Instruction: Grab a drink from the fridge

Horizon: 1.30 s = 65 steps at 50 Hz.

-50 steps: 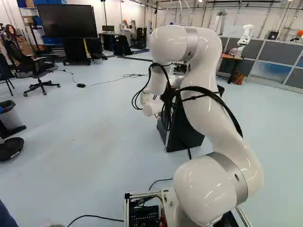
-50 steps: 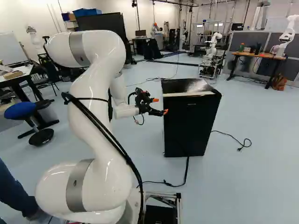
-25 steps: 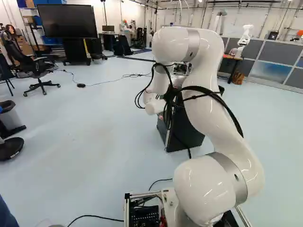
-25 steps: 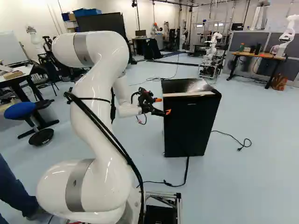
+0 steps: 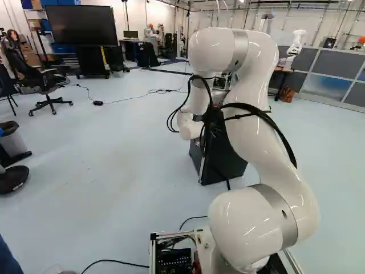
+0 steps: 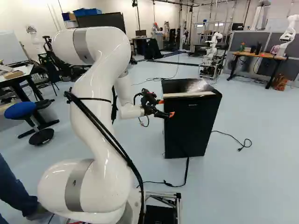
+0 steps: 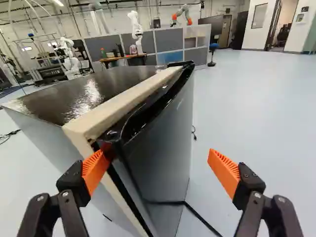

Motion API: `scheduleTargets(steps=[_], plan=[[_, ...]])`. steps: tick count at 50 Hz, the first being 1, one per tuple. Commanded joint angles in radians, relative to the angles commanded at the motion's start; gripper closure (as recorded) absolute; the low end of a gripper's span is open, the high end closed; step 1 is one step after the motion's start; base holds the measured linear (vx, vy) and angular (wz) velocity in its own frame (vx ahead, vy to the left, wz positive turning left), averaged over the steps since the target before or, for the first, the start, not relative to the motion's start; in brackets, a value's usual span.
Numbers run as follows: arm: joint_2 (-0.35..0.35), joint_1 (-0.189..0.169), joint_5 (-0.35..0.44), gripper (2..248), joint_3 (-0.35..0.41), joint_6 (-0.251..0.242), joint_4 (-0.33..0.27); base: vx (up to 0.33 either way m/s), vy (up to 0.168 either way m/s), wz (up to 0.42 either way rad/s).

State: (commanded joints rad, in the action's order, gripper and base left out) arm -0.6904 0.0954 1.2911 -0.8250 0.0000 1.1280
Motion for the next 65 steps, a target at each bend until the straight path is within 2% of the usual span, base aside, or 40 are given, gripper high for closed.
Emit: scheduleTargets(steps=[14, 38, 54, 65], plan=[[0.037, -0.018, 0.000, 3, 0.065, 0.000, 0.000, -0.001, -0.001, -0.002], [0.114, -0.013, 0.000, 3, 0.198, 0.000, 0.020, 0.000, 0.000, 0.000], [0.171, 0.015, 0.000, 3, 0.299, 0.000, 0.037, 0.000, 0.000, 0.000], [0.202, 0.059, 0.000, 3, 0.354, 0.000, 0.048, 0.000, 0.000, 0.000]])
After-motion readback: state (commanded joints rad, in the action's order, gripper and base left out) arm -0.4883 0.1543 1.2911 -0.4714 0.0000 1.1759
